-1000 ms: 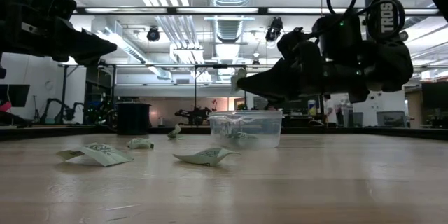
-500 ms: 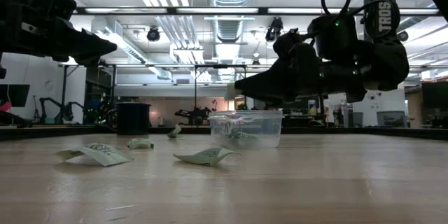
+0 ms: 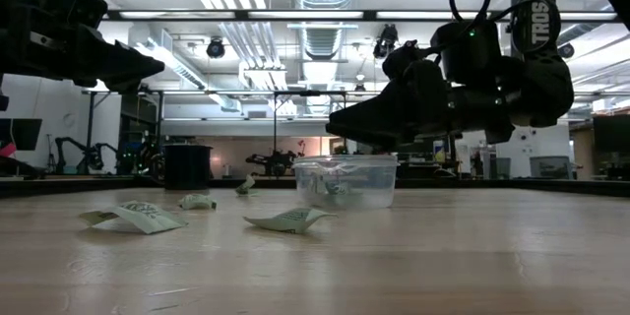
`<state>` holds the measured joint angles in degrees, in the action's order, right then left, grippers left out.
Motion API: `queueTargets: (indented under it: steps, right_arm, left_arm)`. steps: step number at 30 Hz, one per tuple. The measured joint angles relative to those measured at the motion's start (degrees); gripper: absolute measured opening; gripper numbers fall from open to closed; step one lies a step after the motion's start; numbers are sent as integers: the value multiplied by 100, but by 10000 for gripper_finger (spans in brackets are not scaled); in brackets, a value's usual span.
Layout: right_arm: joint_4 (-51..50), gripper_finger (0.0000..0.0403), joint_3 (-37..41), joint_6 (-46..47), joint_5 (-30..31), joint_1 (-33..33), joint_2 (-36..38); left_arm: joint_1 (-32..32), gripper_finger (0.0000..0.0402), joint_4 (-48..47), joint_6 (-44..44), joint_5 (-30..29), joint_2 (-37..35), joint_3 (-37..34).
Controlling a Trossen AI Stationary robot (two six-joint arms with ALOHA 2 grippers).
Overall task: Pick and place items into bin
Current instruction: Put the stevia packet into the transparent bin
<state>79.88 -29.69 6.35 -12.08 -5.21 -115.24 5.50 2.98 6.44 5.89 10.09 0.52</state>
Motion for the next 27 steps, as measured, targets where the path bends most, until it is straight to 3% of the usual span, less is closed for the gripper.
queueTargets:
  steps: [21,27]
  right_arm:
    - [2,183,-9,-27,2,7,4]
    - [168,183,-131,540,5,6,37]
  left_arm:
    - [0,94,0,0,0,0,-1]
    - [0,94,0,-2,0,-4,0]
